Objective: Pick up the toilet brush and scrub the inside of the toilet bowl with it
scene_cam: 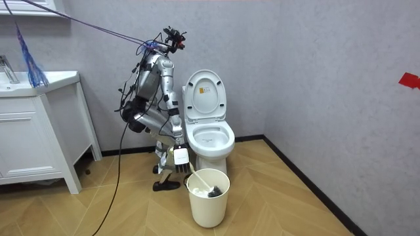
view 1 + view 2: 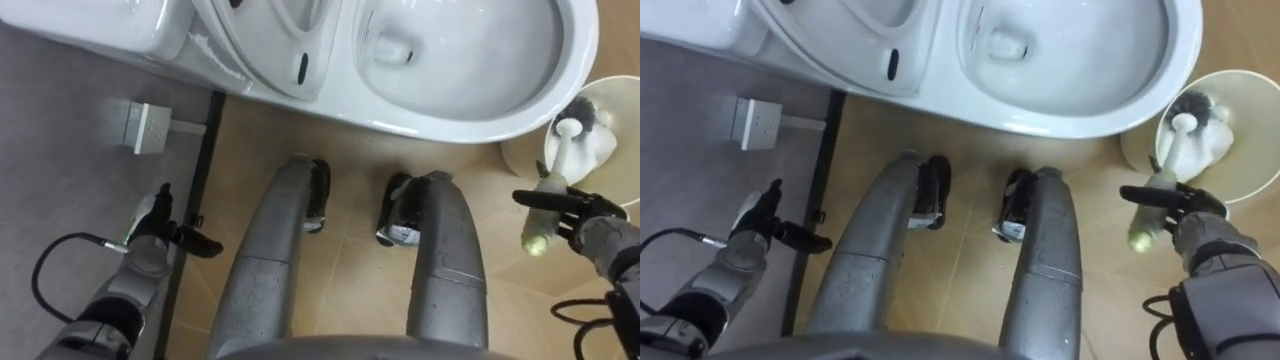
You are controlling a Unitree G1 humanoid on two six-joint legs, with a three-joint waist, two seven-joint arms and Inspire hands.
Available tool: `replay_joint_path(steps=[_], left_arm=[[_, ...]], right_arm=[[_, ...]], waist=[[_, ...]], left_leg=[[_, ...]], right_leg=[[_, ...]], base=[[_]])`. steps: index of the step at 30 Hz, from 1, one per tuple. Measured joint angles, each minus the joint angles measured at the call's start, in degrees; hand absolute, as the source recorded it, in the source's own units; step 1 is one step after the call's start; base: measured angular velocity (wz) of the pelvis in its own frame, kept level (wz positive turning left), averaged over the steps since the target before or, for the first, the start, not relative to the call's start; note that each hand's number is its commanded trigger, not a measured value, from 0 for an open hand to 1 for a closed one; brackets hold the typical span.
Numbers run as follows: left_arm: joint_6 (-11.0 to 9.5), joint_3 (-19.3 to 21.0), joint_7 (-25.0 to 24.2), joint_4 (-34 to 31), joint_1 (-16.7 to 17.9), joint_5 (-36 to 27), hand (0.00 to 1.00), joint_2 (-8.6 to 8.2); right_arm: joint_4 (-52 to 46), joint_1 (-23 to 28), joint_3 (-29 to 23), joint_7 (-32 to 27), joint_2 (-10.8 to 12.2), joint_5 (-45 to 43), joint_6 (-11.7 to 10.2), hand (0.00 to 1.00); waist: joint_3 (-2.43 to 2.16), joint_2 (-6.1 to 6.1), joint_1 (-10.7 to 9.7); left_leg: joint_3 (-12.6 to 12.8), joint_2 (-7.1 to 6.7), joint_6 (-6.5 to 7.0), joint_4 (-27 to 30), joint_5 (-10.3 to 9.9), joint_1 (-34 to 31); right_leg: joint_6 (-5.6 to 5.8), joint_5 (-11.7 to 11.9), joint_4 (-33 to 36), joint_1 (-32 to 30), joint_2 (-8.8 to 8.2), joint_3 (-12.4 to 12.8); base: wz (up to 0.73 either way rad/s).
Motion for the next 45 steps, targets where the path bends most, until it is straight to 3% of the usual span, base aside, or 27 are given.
replay_joint_path(steps=[19,26,29,38,45], left_arm=[[1.9,1.3,-2.1,-0.9,-0.4,-0.1,0.00,0.06],[1.9,1.1,-1.8,-0.4,-0.3,-0.8,0.00,0.07],[1.9,1.2,-1.0,-0.4,0.4,-1.7,0.00,0.07],[1.4,2.5,1.0,-0.4,3.7,-2.2,0.00,0.00],[0.7,8.1,3.2,-1.2,9.1,-2.1,0.00,-0.28]], right_arm=[[3.5,0.2,0.7,3.8,-0.1,1.3,2.9,1.00],[4.5,1.6,0.7,4.1,-0.1,1.2,2.9,1.00],[4.6,2.8,0.7,4.1,0.0,1.1,2.9,1.00],[4.7,7.0,-0.9,4.1,1.0,1.0,3.7,1.00],[4.7,12.2,-6.1,4.2,4.4,1.6,3.6,1.00]], waist=[[-0.07,0.12,0.3],[-0.11,0.20,1.0],[-0.11,0.20,1.5],[-0.25,-0.09,0.6],[-1.27,-1.93,-1.5]], left_leg=[[-0.5,-0.08,0.39,0.0,0.1,-0.2],[-0.4,-0.07,0.40,-1.1,0.1,1.9],[-0.3,0.00,0.39,-3.2,0.1,5.1],[-1.9,0.06,-0.05,-12.6,1.0,19.7],[-2.3,0.12,-0.02,-26.4,3.6,36.0]], right_leg=[[0.10,-0.1,-0.5,0.3,-0.12,-0.7],[0.03,-0.1,-1.9,2.6,-0.20,-1.2],[0.19,0.3,-4.0,5.6,0.10,-1.2],[0.71,1.5,-14.6,21.1,1.13,-3.1],[1.81,4.1,-28.5,37.5,2.11,-3.8]], base=[[0.00],[0.00],[-0.02],[0.03],[0.05]])
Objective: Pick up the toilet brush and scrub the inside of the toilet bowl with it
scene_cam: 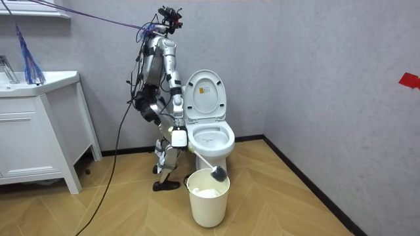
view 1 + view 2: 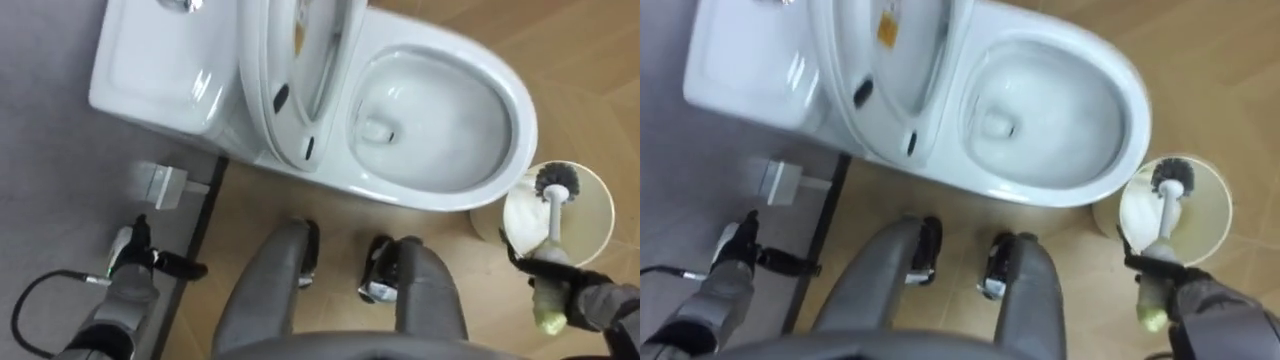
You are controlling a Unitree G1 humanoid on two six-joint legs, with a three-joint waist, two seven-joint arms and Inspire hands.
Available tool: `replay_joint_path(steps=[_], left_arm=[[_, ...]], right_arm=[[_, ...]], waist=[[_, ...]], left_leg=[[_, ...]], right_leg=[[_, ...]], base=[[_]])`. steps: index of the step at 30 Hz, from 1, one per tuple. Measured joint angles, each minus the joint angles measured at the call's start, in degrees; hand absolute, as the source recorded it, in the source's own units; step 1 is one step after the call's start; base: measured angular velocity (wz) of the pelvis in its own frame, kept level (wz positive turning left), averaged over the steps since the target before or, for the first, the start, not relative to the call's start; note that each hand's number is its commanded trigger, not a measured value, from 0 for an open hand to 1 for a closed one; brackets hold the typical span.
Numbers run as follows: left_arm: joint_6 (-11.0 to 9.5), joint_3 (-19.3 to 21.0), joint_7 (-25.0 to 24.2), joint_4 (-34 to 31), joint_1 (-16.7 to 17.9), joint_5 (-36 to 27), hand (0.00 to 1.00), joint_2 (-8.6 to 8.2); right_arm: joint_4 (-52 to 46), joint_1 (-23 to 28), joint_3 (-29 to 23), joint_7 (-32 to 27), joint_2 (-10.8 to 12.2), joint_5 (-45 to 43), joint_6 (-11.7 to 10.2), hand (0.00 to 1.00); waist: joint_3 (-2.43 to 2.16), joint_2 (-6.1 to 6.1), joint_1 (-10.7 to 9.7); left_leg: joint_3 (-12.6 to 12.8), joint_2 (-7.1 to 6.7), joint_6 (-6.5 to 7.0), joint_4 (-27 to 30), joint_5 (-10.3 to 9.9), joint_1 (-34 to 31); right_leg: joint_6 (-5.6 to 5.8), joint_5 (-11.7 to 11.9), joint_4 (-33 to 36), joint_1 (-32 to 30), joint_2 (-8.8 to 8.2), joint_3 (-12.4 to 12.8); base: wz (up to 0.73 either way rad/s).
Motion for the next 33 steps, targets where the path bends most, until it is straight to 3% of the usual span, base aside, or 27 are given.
replay_joint_path(steps=[4,8,10,14,16,19,26,29,32,33], left_arm=[[-1.8,3.9,0.1,-1.9,4.7,0.2,0.00,-0.47],[-2.4,9.0,0.5,-3.7,8.9,0.7,0.00,-1.50],[-2.5,12.1,1.0,-6.9,11.8,1.8,0.00,-2.74],[-2.5,13.0,2.6,-14.6,16.6,2.9,0.00,-3.07],[-2.5,13.5,4.1,-19.5,18.8,3.5,0.00,-4.02],[-2.5,13.5,5.1,-21.3,19.2,8.3,0.00,-5.53],[-4.4,13.8,8.4,-32.0,21.7,17.4,0.00,-6.43],[-4.4,13.5,9.8,-37.2,22.8,24.0,0.00,-6.73],[-6.8,12.9,11.2,-42.5,23.0,29.5,0.00,-6.73],[-8.6,12.9,11.8,-45.0,22.9,31.9,0.00,-6.69]], right_arm=[[-0.1,5.3,-6.6,-0.1,2.7,4.3,-1.4,1.00],[-0.1,8.9,-10.4,-0.1,4.7,7.7,-1.5,1.00],[-0.3,11.4,-14.3,-0.1,5.1,8.3,-1.6,1.00],[-1.5,14.4,-14.8,-1.0,5.6,8.6,-2.5,1.00],[-2.2,15.2,-15.2,-1.8,6.4,8.3,-2.5,1.00],[-4.0,15.7,-15.3,-2.1,7.0,6.1,-2.6,1.00],[-6.0,15.7,-15.8,-2.8,7.6,2.3,-4.8,1.00],[-6.6,16.0,-15.7,-2.8,8.5,-1.0,-5.8,1.00],[-6.7,14.6,-15.4,-2.4,8.5,-10.7,-6.3,1.00],[-7.1,14.2,-15.4,-2.1,8.5,-14.0,-6.9,1.00]], waist=[[-0.41,-0.41,-0.8],[-0.76,-0.75,-1.8],[-0.84,-0.89,-2.2],[-0.99,-1.21,-2.6],[-0.92,-1.57,-2.8],[-0.83,-1.76,-2.8],[-0.64,-2.42,-1.8],[-0.27,-3.06,-1.1],[-0.23,-3.34,-0.1],[-0.28,-3.16,0.1]], left_leg=[[-0.5,0.40,-0.08,-6.8,0.5,10.3],[-1.0,0.83,-0.32,-11.8,0.8,17.6],[-1.5,0.73,-0.33,-13.7,0.8,21.3],[-2.7,0.66,-0.49,-15.4,1.0,24.9],[-2.7,0.73,-0.58,-17.3,1.2,28.4],[-2.8,0.68,-0.72,-18.9,1.3,31.7],[-3.6,0.74,-1.04,-19.2,1.5,33.4],[-4.8,0.79,-1.25,-18.8,1.7,33.3],[-5.1,0.90,-1.46,-19.1,1.8,33.3],[-5.1,0.90,-1.54,-19.1,1.8,33.3]], right_leg=[[0.47,1.5,-8.3,11.0,1.01,-0.9],[0.79,3.2,-14.7,19.2,2.09,-1.7],[1.12,3.5,-17.3,23.2,2.32,-2.3],[1.17,4.2,-21.5,28.1,2.64,-3.8],[1.30,4.9,-24.4,32.2,3.04,-4.1],[1.31,4.9,-25.4,34.9,3.08,-4.2],[1.03,5.5,-26.9,37.7,3.51,-5.3],[0.84,6.0,-28.1,38.3,3.92,-5.4],[0.58,6.2,-28.1,38.4,4.14,-5.4],[0.46,6.3,-28.1,38.5,4.21,-5.4]], base=[[0.03],[0.02],[0.10],[0.14],[0.08],[0.00],[0.05],[0.19],[0.00],[0.00]])
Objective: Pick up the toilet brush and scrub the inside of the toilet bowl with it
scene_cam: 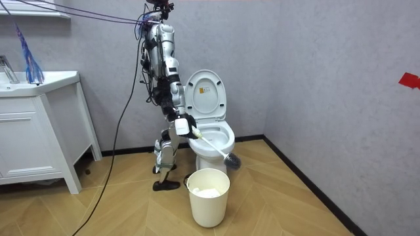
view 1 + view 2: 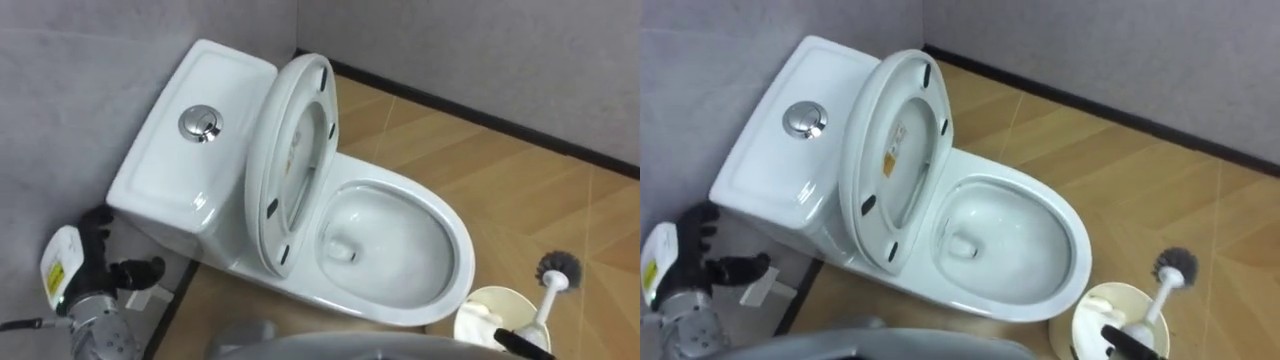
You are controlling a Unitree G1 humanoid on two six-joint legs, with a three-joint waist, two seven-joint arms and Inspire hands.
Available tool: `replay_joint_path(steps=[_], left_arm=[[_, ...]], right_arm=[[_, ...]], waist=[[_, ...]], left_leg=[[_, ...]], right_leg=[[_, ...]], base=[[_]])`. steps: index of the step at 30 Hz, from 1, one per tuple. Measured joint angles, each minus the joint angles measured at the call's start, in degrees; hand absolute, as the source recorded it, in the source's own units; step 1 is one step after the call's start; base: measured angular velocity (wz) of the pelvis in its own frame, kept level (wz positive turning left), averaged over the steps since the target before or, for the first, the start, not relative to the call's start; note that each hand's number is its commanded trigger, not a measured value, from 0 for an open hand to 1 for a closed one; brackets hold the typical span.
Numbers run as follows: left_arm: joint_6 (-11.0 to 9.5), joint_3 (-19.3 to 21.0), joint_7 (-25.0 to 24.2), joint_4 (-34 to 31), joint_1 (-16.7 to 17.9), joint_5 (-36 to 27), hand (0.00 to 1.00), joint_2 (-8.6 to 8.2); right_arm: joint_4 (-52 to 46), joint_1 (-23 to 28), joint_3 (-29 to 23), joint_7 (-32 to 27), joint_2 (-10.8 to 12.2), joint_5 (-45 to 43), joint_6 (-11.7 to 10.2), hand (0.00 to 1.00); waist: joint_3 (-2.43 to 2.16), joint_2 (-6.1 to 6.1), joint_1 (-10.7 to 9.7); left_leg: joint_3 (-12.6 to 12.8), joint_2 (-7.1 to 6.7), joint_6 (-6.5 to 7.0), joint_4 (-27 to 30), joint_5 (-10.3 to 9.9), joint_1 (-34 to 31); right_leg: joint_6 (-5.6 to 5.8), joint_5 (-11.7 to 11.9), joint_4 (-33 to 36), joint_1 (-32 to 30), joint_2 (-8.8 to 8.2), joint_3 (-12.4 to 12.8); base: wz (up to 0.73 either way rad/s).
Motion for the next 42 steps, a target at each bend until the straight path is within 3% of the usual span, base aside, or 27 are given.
replay_joint_path(steps=[3,6,14,18,21,24,29,32,35,38,42], left_arm=[[-2.7,-0.2,1.1,-4.4,-0.9,3.8,0.00,0.50],[-4.1,-0.7,2.2,-4.7,-1.7,6.9,0.00,0.69],[-5.3,-1.6,2.9,-4.5,-3.0,11.8,0.00,1.03],[-6.2,-4.6,3.1,-2.0,-3.4,14.2,0.00,3.23],[-7.0,-6.9,2.6,-1.5,-2.2,15.7,0.00,5.23],[-6.2,-8.6,0.4,-1.1,-0.9,16.0,0.00,6.90],[-5.7,-11.0,-2.9,3.5,-0.5,15.9,0.00,7.51],[-5.7,-12.6,-4.8,7.7,-1.7,15.9,0.00,8.91],[-5.7,-13.3,-5.0,10.0,-3.4,15.8,0.00,9.25],[-5.0,-14.9,-5.6,11.1,-4.5,15.9,0.00,9.84],[-3.9,-16.7,-4.5,12.0,-5.1,16.0,0.00,11.93]], right_arm=[[-2.8,-0.5,1.0,0.2,0.0,-5.2,-1.6,1.00],[-5.8,0.0,2.0,0.2,0.0,-10.0,-2.6,1.00],[-6.3,-1.4,4.2,2.8,0.0,-17.4,-4.1,1.00],[-8.5,-2.0,5.7,4.6,0.0,-21.1,-4.1,1.00],[-10.2,-2.1,6.0,5.6,-0.2,-25.0,-5.1,1.00],[-10.9,-2.1,6.7,6.8,-0.2,-26.8,-5.2,1.00],[-10.9,-2.8,9.0,9.2,-0.7,-29.8,-5.1,1.00],[-9.7,-5.4,9.4,10.3,-1.2,-32.8,-5.1,1.00],[-8.6,-8.3,10.9,10.3,-2.2,-34.3,-5.1,1.00],[-7.4,-10.4,11.1,10.4,-2.8,-35.6,-5.1,1.00],[-6.1,-12.9,11.2,10.6,-3.6,-38.3,-5.0,1.00]], waist=[[-0.20,0.43,0.2],[-0.63,1.41,0.0],[-0.57,1.38,0.7],[-0.33,0.77,1.0],[-0.42,0.96,1.1],[-0.52,1.26,1.1],[-0.49,1.43,1.1],[-0.40,1.75,0.6],[-0.21,1.98,-0.2],[-0.28,2.40,-0.3],[-0.37,2.52,-0.3]], left_leg=[[0.0,-0.08,-0.15,0.0,0.2,0.3],[0.1,-0.08,-0.16,0.1,0.2,0.3],[0.4,-0.02,-0.16,-0.2,0.2,0.5],[0.7,0.06,-0.14,-0.2,0.2,0.5],[0.7,0.05,0.04,-0.4,0.3,0.5],[0.9,-0.02,0.16,-0.5,0.4,0.6],[0.9,-0.18,0.32,-1.8,1.3,0.9],[0.9,-0.29,0.25,-2.8,2.2,0.0],[1.3,-0.47,0.25,-3.0,3.0,-1.3],[1.2,-1.05,0.31,-3.3,3.8,-2.2],[1.8,-1.16,0.45,-6.0,5.8,-2.5]], right_leg=[[-0.18,0.3,0.0,0.2,0.18,-0.1],[-0.20,0.4,0.0,0.1,0.20,0.0],[-0.20,0.4,0.1,0.0,0.20,0.3],[-0.20,0.4,0.0,-0.1,0.07,0.2],[-0.15,0.4,-0.1,0.0,-0.17,0.0],[-0.14,0.4,-0.1,0.0,-0.29,0.0],[-0.06,0.4,0.2,-0.3,-1.01,0.3],[-0.06,0.4,1.3,-1.8,-1.22,0.0],[-0.09,0.4,2.1,-3.1,-1.28,0.0],[-0.14,0.4,2.2,-4.8,-1.44,0.1],[-0.14,0.4,3.3,-7.2,-2.23,0.8]], base=[[-0.04],[-0.01],[-0.01],[0.00],[0.01],[0.03],[-0.01],[0.01],[0.01],[0.03],[-0.06]])
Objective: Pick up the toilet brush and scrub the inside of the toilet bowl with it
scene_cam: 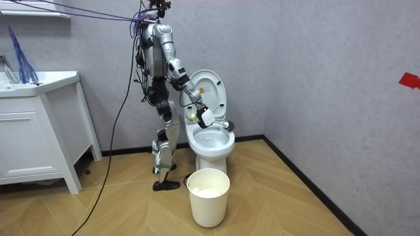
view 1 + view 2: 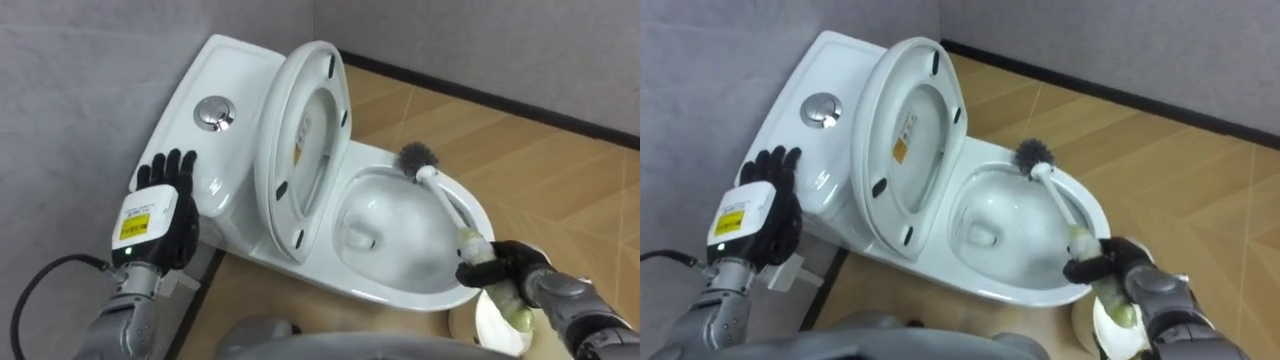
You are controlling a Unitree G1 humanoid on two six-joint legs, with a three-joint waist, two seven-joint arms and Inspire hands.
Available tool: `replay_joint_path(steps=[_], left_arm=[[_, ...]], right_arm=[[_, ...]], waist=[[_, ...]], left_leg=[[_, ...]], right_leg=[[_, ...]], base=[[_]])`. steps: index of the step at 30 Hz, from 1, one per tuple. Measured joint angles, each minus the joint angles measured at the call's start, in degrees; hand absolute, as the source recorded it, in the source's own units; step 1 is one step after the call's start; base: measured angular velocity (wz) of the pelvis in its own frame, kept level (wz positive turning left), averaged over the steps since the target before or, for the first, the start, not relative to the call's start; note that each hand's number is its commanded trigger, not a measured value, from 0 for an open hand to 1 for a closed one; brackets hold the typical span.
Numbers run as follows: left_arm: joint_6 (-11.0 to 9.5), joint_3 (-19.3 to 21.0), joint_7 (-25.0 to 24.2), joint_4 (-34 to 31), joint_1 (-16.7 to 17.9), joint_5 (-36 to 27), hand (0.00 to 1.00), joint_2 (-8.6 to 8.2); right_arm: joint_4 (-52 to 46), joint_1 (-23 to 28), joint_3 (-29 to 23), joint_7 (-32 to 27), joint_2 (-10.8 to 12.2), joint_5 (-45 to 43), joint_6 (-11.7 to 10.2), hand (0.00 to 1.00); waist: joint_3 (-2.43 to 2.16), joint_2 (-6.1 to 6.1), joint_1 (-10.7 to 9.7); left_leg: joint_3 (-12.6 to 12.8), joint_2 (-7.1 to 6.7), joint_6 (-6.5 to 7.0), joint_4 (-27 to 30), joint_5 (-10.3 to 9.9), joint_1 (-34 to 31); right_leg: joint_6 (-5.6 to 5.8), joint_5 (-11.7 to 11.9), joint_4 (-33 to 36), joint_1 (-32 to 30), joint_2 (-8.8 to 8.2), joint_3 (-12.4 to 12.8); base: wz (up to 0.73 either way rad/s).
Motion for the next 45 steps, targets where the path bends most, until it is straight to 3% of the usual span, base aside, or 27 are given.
replay_joint_path(steps=[2,5,8,12,15,19,22,26,31,38,42,45], left_arm=[[0.3,-0.3,0.4,0.0,0.1,0.6,0.00,0.35],[1.2,-1.7,0.4,-0.3,-0.7,1.1,0.00,2.15],[3.5,-3.4,0.2,-0.2,-1.5,2.5,0.00,2.70],[6.3,-5.8,0.2,-0.3,-3.1,3.9,0.00,4.67],[7.3,-7.0,0.2,-0.4,-4.7,3.8,0.00,6.11],[8.8,-8.5,0.1,-0.3,-7.6,4.4,0.00,6.88],[9.0,-9.3,0.1,-0.3,-9.4,4.4,0.00,8.35],[8.8,-10.1,0.2,-0.2,-12.0,4.3,0.00,8.93],[8.7,-10.2,3.0,0.3,-12.9,4.4,0.00,8.85],[8.9,-10.9,6.3,1.1,-14.7,3.8,0.00,8.77],[8.8,-12.6,8.7,2.6,-17.7,2.3,0.00,8.77],[8.2,-13.4,9.3,3.3,-21.0,2.2,0.00,9.12]], right_arm=[[-0.1,-1.2,0.3,0.0,-0.8,-3.7,0.0,1.00],[-0.1,-2.8,2.6,-0.8,-2.2,-5.2,-0.1,1.00],[-0.2,-3.3,4.4,-1.8,-3.3,-7.4,-0.1,1.00],[-0.1,-4.0,6.7,-2.9,-3.5,-9.3,0.5,1.00],[0.3,-5.8,8.3,-3.2,-3.5,-9.7,0.9,1.00],[-0.3,-8.3,11.2,-5.3,-4.6,-18.0,0.5,1.00],[-3.3,-8.9,15.6,-7.4,-5.8,-28.1,1.0,1.00],[-5.3,-7.6,22.4,-7.6,-6.4,-37.7,1.7,1.00],[-10.7,-3.6,23.7,-10.6,-6.8,-48.0,2.9,1.00],[-12.9,-2.1,24.0,-14.8,-7.2,-49.5,5.1,1.00],[-12.2,-2.6,26.2,-18.2,-8.4,-46.9,5.5,1.00],[-10.8,-4.9,27.9,-19.9,-10.2,-42.7,4.8,1.00]], waist=[[-0.06,0.17,0.2],[0.00,0.52,0.2],[-0.11,1.10,0.1],[-0.05,1.22,0.0],[-0.02,1.18,-0.2],[0.20,1.02,0.0],[0.53,1.12,0.3],[0.84,1.47,1.6],[0.86,1.50,2.0],[0.95,1.33,1.7],[1.09,1.25,1.9],[1.47,1.40,2.3]], left_leg=[[0.7,-0.02,0.07,-0.2,0.4,-0.7],[1.0,-0.06,0.13,0.0,0.7,-2.1],[1.5,-0.16,0.26,0.0,1.0,-2.6],[2.1,-0.09,0.21,-0.1,1.5,-4.0],[2.1,-0.13,0.09,0.1,2.3,-6.2],[1.9,-0.36,-0.06,0.2,3.6,-8.9],[2.3,-0.08,-0.15,0.7,4.0,-11.2],[2.5,0.08,-0.32,1.3,4.3,-14.2],[2.9,0.04,-0.39,2.3,4.6,-17.6],[2.4,-0.06,-0.37,5.1,4.6,-21.7],[2.2,-0.03,-0.33,7.5,4.5,-25.1],[2.3,-0.28,-0.19,10.2,4.3,-29.1]], right_leg=[[0.00,0.0,1.1,-1.3,-0.23,0.7],[-0.02,0.0,1.9,-2.9,-0.41,0.9],[0.02,0.0,2.0,-3.8,-0.75,0.9],[-0.07,0.0,2.9,-5.9,-0.98,1.0],[-0.37,0.2,4.0,-8.1,-1.10,1.0],[-0.78,0.6,5.3,-11.5,-1.68,1.0],[-1.08,0.7,6.5,-14.0,-1.86,1.0],[-1.51,1.1,7.6,-17.1,-1.90,1.0],[-1.68,1.2,9.3,-20.9,-1.99,1.8],[-1.85,1.2,10.9,-24.3,-2.22,1.4],[-2.09,1.0,12.9,-27.0,-2.48,0.9],[-2.30,0.3,16.2,-30.6,-3.44,0.2]], base=[[-0.13],[-0.01],[-0.01],[-0.01],[0.01],[0.05],[0.00],[-0.02],[-0.04],[0.06],[0.11],[0.14]])
